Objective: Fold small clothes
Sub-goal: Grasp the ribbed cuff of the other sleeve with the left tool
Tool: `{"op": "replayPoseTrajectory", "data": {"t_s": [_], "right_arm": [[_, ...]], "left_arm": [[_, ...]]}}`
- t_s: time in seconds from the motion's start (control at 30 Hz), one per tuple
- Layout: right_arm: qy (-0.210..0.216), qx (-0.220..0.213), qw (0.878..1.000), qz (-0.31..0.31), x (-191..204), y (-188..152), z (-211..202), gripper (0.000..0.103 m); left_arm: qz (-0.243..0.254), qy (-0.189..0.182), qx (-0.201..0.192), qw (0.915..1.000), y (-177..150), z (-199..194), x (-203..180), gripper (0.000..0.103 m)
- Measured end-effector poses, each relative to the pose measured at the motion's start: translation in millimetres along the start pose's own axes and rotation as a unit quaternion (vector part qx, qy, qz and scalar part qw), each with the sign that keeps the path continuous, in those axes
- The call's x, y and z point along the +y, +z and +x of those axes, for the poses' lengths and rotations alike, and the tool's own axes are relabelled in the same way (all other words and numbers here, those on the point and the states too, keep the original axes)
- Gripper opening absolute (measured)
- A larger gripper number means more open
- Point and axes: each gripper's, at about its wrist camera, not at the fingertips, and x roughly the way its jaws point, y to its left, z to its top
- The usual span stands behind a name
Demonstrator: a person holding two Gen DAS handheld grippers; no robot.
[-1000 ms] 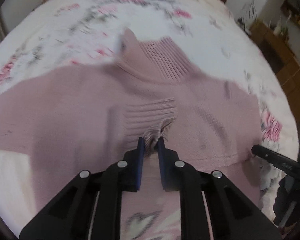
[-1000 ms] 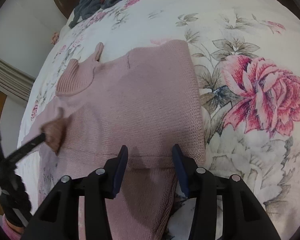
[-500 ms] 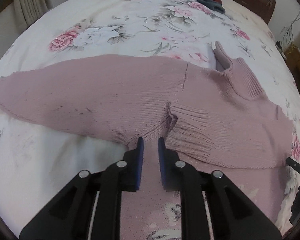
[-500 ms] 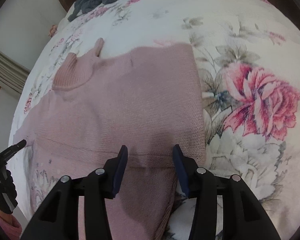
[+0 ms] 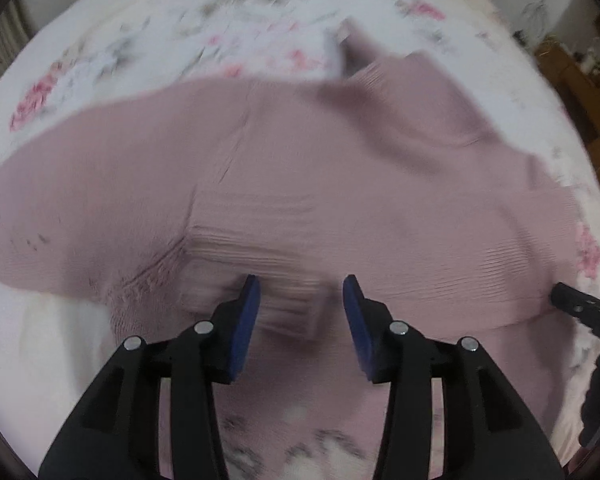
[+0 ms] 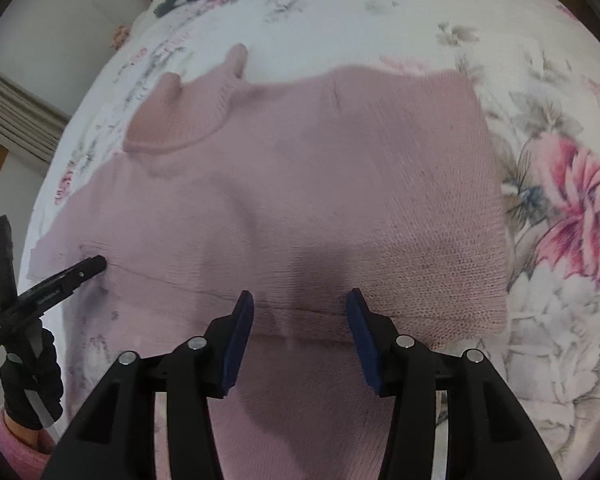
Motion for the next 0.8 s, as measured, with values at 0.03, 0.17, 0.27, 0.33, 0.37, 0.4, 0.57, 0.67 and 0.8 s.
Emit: {"op": "replayPoseTrajectory", "data": {"t_s": [0.03,0.17,0.27,0.33,0.37,0.4,0.57,0.67,0.8], "right_arm": [[0.001,0.0,1.0,0.001,-1.7,-0.6,3.2,0.049],[-0.003,-0.002,1.0,0.001,-2.5,-0.6,9.8,0.049],[-0.014,0.003,1.0,-0.003,1.4,0.8,9.6,0.05],[-0.021,0.003,1.0,-0.006,7.0,1.6,4.3,0.05],[-0.017,-0.003,1.0,-0.008,11.0,0.8,-2.5,0.05],[-0.008,-0.008,1.0,-0.011,14.4,-0.6,-9.0,0.051],[0.02,-0.022,0.999,-0.037,36.5,-14.6,-30.9,0.056],[0.034,-0.01,0.998,-0.051,50.3,-21.0,-26.8,0.056],[0.039,0.0,0.997,-0.065,64.4,-28.4,-17.1,0.057]], "left_arm": [[-0.004,-0.003,0.004,1.0,-0.8,5.0,4.6,0.044],[-0.024,-0.028,0.002,0.9993,-0.3,10.7,16.3,0.045],[-0.021,-0.025,0.003,0.9994,0.1,9.3,13.9,0.044],[-0.033,-0.038,-0.004,0.9987,0.5,-2.4,19.4,0.044],[-0.039,-0.043,-0.01,0.9983,0.5,-9.1,23.6,0.046],[-0.045,-0.048,-0.023,0.9975,-1.5,-21.5,32.8,0.051],[-0.082,-0.016,-0.063,0.9945,-19.1,-61.9,100.8,0.056],[-0.128,0.018,-0.069,0.9893,-31.7,-74.2,160.6,0.058],[-0.223,0.024,-0.078,0.9715,-47.3,-86.1,249.8,0.058]]}}
